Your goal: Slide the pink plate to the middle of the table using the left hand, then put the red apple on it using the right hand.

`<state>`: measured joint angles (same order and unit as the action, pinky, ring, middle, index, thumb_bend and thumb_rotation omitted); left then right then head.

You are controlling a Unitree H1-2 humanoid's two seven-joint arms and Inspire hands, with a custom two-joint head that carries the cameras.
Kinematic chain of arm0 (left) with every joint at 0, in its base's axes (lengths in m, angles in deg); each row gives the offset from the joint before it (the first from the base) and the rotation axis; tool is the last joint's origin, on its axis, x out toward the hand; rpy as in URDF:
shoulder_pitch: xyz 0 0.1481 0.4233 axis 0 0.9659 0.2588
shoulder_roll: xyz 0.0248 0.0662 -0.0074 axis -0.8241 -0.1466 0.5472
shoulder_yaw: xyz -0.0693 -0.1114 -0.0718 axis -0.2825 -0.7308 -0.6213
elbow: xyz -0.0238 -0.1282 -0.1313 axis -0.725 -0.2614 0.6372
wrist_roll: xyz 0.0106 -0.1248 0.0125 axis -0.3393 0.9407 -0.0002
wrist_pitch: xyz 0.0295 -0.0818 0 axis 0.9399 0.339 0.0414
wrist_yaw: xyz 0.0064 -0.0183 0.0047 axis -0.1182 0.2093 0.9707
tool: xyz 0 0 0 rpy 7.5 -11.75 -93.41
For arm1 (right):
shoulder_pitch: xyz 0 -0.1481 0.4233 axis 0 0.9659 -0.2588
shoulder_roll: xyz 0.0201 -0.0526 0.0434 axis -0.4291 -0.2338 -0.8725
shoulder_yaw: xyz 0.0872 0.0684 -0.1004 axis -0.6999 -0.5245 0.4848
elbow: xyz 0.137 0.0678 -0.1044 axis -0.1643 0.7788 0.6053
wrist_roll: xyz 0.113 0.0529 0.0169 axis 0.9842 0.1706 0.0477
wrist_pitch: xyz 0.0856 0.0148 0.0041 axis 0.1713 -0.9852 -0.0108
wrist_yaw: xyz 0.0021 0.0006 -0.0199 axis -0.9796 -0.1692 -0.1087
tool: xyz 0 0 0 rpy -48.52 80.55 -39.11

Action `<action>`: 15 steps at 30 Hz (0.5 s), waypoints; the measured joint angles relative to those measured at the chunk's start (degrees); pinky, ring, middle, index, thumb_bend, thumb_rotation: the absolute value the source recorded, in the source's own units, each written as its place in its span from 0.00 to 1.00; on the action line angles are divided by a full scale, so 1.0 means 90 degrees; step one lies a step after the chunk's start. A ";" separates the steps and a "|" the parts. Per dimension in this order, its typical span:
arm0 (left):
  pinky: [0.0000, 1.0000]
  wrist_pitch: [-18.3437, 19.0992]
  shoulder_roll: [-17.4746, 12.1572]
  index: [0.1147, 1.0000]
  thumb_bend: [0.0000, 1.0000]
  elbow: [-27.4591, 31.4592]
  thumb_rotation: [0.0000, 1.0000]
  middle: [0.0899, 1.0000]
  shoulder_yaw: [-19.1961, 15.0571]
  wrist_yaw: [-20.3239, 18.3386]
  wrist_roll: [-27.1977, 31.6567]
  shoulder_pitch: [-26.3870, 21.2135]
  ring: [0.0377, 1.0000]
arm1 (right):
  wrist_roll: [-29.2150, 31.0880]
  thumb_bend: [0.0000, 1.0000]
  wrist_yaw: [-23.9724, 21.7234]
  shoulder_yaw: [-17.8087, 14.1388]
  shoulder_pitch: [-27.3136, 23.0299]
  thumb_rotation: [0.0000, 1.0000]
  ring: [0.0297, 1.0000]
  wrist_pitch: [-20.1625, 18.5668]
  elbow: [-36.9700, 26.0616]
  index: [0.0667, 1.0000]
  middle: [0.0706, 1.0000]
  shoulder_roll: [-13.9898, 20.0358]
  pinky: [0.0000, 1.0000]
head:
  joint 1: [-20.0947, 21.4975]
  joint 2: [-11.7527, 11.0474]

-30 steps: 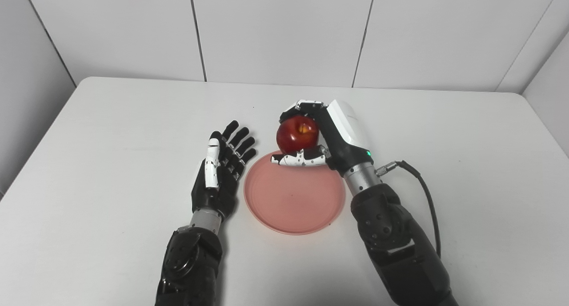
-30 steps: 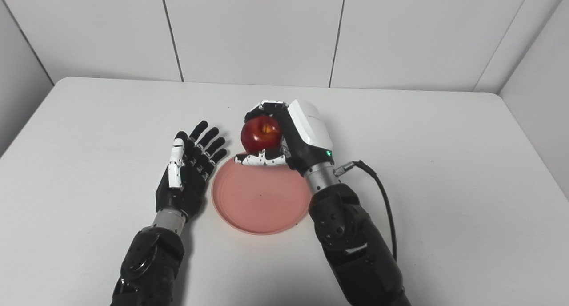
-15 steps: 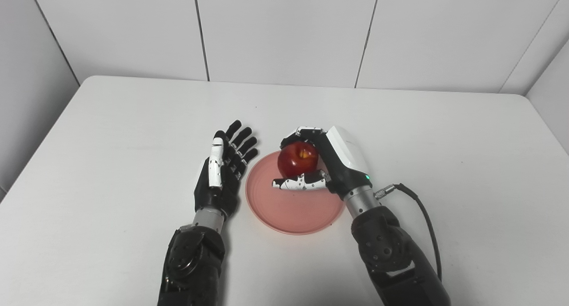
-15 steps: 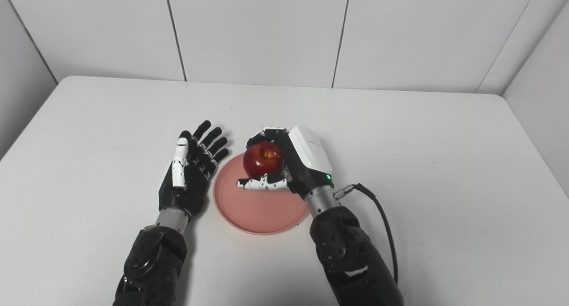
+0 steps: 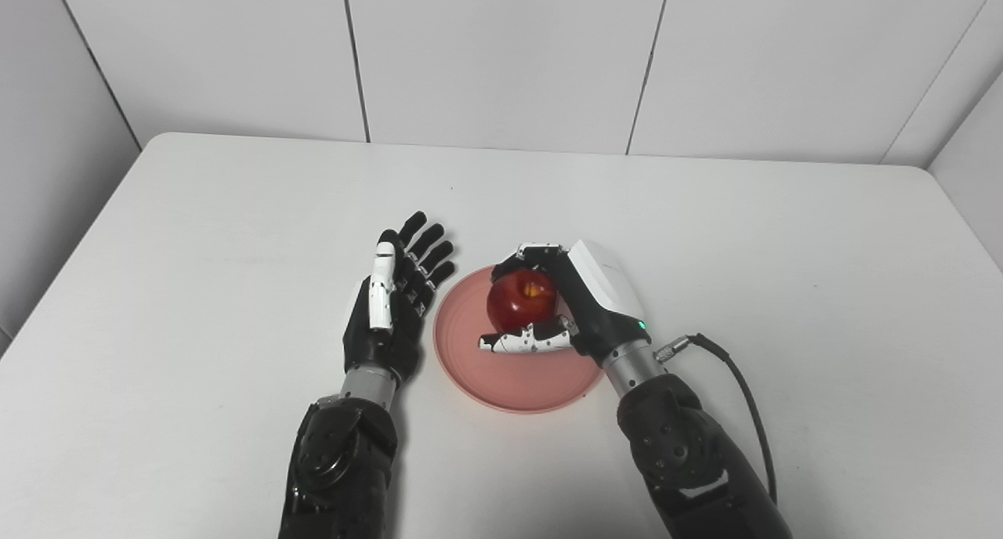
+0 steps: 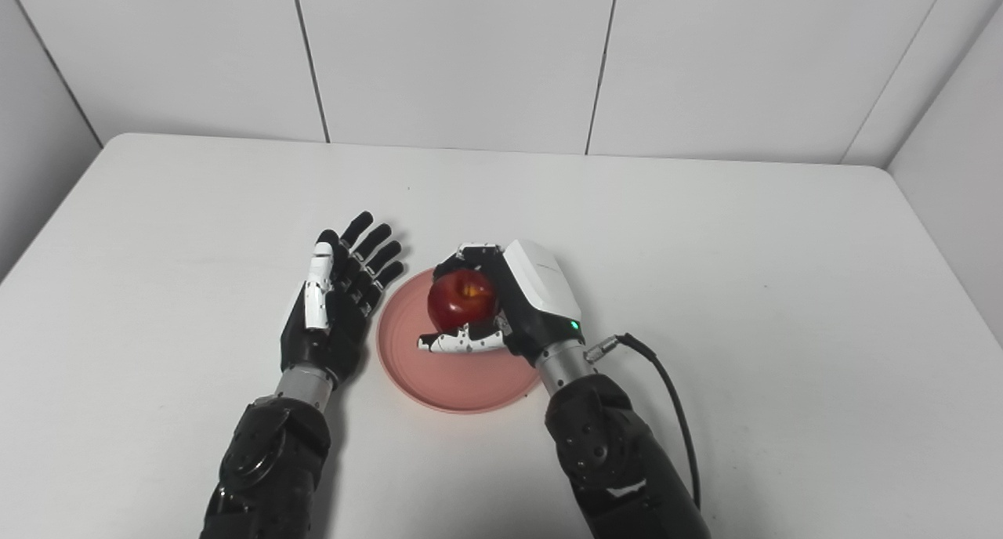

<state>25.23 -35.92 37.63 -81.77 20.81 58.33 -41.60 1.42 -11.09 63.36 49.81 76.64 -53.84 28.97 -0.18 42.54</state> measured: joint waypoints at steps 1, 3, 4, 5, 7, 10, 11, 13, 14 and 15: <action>0.88 0.0000 0.0000 0.85 0.38 0.0000 1.00 0.86 0.0000 0.0001 0.0000 0.0000 0.86 | -0.0020 0.52 -0.0001 0.0003 0.0003 0.13 0.32 0.0000 0.0013 0.45 0.40 0.0000 0.26 | 0.0000 0.0000; 0.88 0.0000 0.0000 0.85 0.38 0.0000 1.00 0.86 0.0001 0.0001 -0.0001 0.0000 0.86 | -0.0032 0.52 -0.0007 0.0006 0.0006 0.13 0.33 0.0000 0.0039 0.45 0.40 0.0001 0.26 | 0.0000 0.0010; 0.87 0.0000 0.0000 0.85 0.38 0.0000 1.00 0.86 0.0001 0.0001 -0.0001 0.0000 0.86 | -0.0034 0.52 -0.0009 0.0007 0.0007 0.13 0.33 0.0000 0.0049 0.45 0.40 0.0001 0.26 | -0.0010 0.0010; 0.87 0.0001 0.0000 0.85 0.38 0.0000 1.00 0.86 0.0001 0.0002 -0.0001 0.0000 0.86 | -0.0036 0.52 -0.0011 0.0010 0.0007 0.13 0.33 0.0000 0.0058 0.45 0.40 0.0001 0.26 | -0.0010 0.0010; 0.87 0.0001 0.0001 0.85 0.37 0.0001 1.00 0.86 0.0001 0.0003 0.0000 0.0000 0.86 | -0.0043 0.52 -0.0014 0.0018 0.0007 0.13 0.33 0.0000 0.0088 0.45 0.41 0.0001 0.26 | -0.0010 0.0010; 0.87 0.0003 0.0007 0.85 0.37 0.0004 1.00 0.86 0.0000 0.0004 0.0005 0.0000 0.86 | -0.0055 0.52 -0.0014 0.0024 0.0009 0.13 0.32 0.0000 0.0198 0.45 0.40 0.0002 0.26 | -0.0010 0.0010; 0.87 0.0003 0.0008 0.85 0.37 0.0004 1.00 0.86 0.0000 0.0004 0.0007 0.0000 0.86 | -0.0053 0.52 -0.0013 0.0024 0.0013 0.13 0.33 0.0000 0.0212 0.45 0.40 0.0002 0.26 | -0.0010 0.0010; 0.87 0.0003 0.0010 0.85 0.37 0.0005 1.00 0.86 0.0000 0.0005 0.0008 0.0000 0.86 | -0.0054 0.52 -0.0013 0.0024 0.0013 0.13 0.33 0.0000 0.0211 0.45 0.40 0.0002 0.26 | -0.0010 0.0010; 0.87 0.0005 0.0010 0.85 0.37 0.0005 1.00 0.86 0.0000 0.0006 0.0008 0.0000 0.86 | -0.0054 0.52 -0.0013 0.0024 0.0013 0.13 0.33 0.0000 0.0212 0.45 0.40 0.0002 0.26 | -0.0010 0.0010; 0.87 0.0005 0.0011 0.85 0.37 0.0007 1.00 0.86 0.0000 0.0007 0.0008 0.0000 0.86 | -0.0054 0.52 -0.0013 0.0024 0.0013 0.13 0.33 0.0001 0.0213 0.45 0.40 0.0003 0.26 | -0.0010 0.0010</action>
<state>25.28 -35.82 37.70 -81.77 20.87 58.41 -41.60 0.94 -11.20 63.57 49.93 76.64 -51.93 29.00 -0.26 42.63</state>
